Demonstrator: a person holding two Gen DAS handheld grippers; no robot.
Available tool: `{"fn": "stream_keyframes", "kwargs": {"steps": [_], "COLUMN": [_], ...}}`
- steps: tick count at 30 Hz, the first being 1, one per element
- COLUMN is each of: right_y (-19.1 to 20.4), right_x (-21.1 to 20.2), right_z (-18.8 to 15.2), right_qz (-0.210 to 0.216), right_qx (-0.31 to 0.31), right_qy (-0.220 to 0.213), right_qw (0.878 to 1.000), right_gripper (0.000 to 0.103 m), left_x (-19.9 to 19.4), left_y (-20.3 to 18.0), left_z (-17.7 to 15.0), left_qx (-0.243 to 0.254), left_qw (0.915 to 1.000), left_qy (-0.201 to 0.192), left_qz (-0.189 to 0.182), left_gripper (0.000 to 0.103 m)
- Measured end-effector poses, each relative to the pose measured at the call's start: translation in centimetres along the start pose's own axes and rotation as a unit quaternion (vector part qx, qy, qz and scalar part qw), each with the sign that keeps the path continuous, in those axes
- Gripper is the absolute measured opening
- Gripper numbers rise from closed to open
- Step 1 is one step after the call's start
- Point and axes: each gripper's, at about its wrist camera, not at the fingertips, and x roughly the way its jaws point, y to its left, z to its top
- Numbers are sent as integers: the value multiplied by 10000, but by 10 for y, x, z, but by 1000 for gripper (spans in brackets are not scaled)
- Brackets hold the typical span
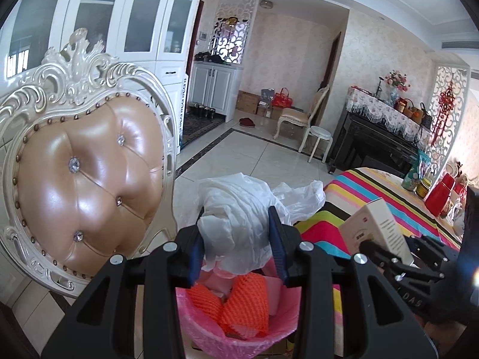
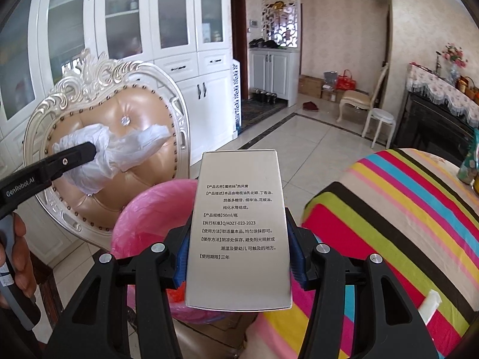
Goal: Collect trash
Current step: 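Open both tools to drop the bag and box into the bin, then move both open tools back over the table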
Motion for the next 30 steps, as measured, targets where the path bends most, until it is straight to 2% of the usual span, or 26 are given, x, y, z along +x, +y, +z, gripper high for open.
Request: {"fn": "stream_keyframes", "kwargs": {"steps": [12, 13, 14, 16, 30], "right_y": [27, 28, 29, 29, -2], "right_x": [31, 33, 34, 34, 24], "right_z": [1, 1, 1, 0, -11], "right_qz": [125, 141, 133, 59, -161], "right_qx": [-280, -288, -300, -318, -110], "right_qy": [209, 230, 249, 210, 202], "right_qw": [9993, 9992, 9992, 9993, 9996], "right_gripper": [52, 53, 60, 69, 69], "left_x": [9, 11, 12, 15, 18], "left_y": [10, 11, 10, 10, -8], "left_z": [-4, -4, -4, -5, -13], "left_qx": [-110, -125, -141, -142, -6], "left_qw": [9999, 9999, 9998, 9998, 9996], "left_qy": [76, 89, 118, 133, 256], "left_qz": [15, 7, -10, -25, -120], "left_gripper": [41, 42, 48, 50, 50]}}
